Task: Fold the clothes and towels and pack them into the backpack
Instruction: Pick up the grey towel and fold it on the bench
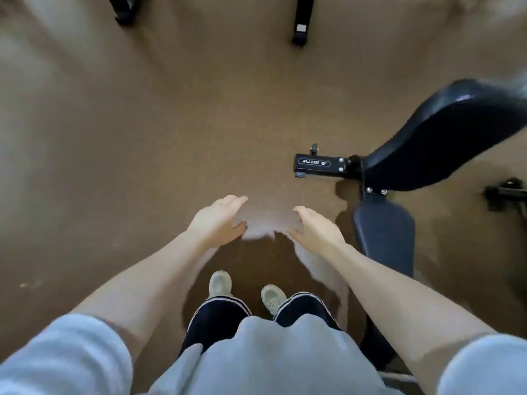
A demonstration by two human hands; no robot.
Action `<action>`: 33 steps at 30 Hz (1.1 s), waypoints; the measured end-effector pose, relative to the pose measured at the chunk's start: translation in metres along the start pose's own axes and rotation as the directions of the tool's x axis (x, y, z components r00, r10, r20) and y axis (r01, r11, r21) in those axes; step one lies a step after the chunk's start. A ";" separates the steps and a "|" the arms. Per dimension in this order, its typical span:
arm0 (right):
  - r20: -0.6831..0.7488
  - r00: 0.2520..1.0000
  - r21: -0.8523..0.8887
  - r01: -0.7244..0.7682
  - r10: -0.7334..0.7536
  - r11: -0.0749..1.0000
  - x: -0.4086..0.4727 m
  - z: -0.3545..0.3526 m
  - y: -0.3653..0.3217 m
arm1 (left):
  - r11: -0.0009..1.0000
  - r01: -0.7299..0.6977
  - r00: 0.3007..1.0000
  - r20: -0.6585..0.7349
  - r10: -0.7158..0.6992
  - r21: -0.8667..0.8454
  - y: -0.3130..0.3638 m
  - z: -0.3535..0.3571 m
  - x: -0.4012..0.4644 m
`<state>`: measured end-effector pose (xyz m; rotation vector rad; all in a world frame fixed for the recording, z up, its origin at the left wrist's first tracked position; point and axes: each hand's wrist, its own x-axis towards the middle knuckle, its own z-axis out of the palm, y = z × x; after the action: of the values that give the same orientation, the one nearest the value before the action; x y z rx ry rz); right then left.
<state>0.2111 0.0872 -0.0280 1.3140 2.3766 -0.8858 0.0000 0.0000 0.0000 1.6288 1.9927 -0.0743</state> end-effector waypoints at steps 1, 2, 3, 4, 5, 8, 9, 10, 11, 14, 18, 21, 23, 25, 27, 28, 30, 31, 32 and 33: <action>-0.003 0.998 0.042 -0.057 0.057 0.998 -0.001 0.001 0.001 | 0.998 -0.061 0.998 0.014 0.061 0.021 0.004 -0.002 0.010; -0.017 0.993 0.102 -0.111 0.114 0.989 -0.002 0.006 0.003 | 0.993 -0.115 0.993 0.021 0.115 0.030 0.005 -0.003 0.020; -0.022 0.985 0.160 -0.165 0.170 0.973 -0.004 0.012 0.001 | 0.985 -0.164 0.986 0.040 0.162 0.051 0.005 -0.003 0.031; -0.022 0.975 0.218 -0.210 0.220 0.953 -0.005 0.018 -0.002 | 0.975 -0.209 0.975 0.089 0.203 0.071 0.007 -0.005 0.039; -0.016 0.963 0.267 -0.255 0.269 0.929 -0.007 0.025 -0.006 | 0.959 -0.264 0.959 0.130 0.250 0.101 0.006 -0.006 0.049; -0.030 0.905 0.395 -0.380 0.425 0.837 -0.018 0.038 -0.019 | 0.836 -0.511 0.848 0.276 0.452 0.201 0.007 -0.014 0.071; -0.033 0.868 0.455 -0.429 0.496 0.781 -0.025 0.043 -0.023 | 0.774 -0.593 0.794 0.321 0.516 0.222 0.009 -0.017 0.078; -0.037 0.823 0.523 -0.467 0.567 0.713 -0.033 0.049 -0.027 | 0.702 -0.671 0.732 0.363 0.576 0.239 0.012 -0.021 0.083; -0.036 0.770 0.584 -0.501 0.637 0.639 -0.043 0.057 -0.032 | 0.629 -0.736 0.670 0.401 0.625 0.249 0.019 -0.023 0.088; -0.003 0.586 0.717 -0.564 0.811 0.410 -0.079 0.086 -0.046 | 0.433 -0.865 0.499 0.512 0.699 0.252 0.051 -0.018 0.096; 0.062 0.310 0.808 -0.573 0.949 0.134 -0.142 0.126 -0.066 | 0.187 -0.954 0.297 0.632 0.716 0.236 0.107 0.008 0.077; 0.121 0.152 0.822 -0.570 0.981 -0.014 -0.191 0.153 -0.081 | 0.052 -0.985 0.152 0.673 0.724 0.167 0.147 0.033 0.047; 0.164 0.056 0.817 -0.567 0.985 -0.104 -0.221 0.167 -0.089 | -0.036 -0.996 0.032 0.703 0.710 0.081 0.176 0.050 0.022; 0.207 -0.038 0.820 -0.539 0.978 -0.195 -0.249 0.180 -0.094 | -0.119 -0.993 -0.090 0.735 0.672 -0.012 0.205 0.068 -0.007; 0.256 -0.126 0.830 -0.479 0.958 -0.285 -0.276 0.194 -0.097 | -0.200 -0.975 -0.202 0.745 0.636 -0.093 0.233 0.090 -0.041; 0.280 -0.162 0.838 -0.439 0.946 -0.324 -0.290 0.201 -0.098 | -0.236 -0.964 -0.248 0.743 0.622 -0.124 0.246 0.102 -0.059; 0.308 -0.215 0.850 -0.376 0.927 -0.370 -0.318 0.221 -0.102 | -0.295 -0.940 -0.322 0.741 0.589 -0.174 0.271 0.129 -0.097; 0.324 -0.237 0.851 -0.350 0.916 -0.392 -0.334 0.231 -0.103 | -0.321 -0.927 -0.352 0.743 0.570 -0.193 0.283 0.143 -0.117; 0.346 -0.258 0.848 -0.325 0.902 -0.419 -0.350 0.242 -0.103 | -0.345 -0.914 -0.380 0.743 0.551 -0.212 0.296 0.158 -0.136; 0.373 -0.273 0.843 -0.300 0.887 -0.447 -0.367 0.253 -0.101 | -0.366 -0.901 -0.408 0.745 0.528 -0.233 0.308 0.173 -0.156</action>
<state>0.3148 -0.3566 0.0035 3.4135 -0.2989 -0.8513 0.3650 -0.1239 0.0159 2.5719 -0.6259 -0.5732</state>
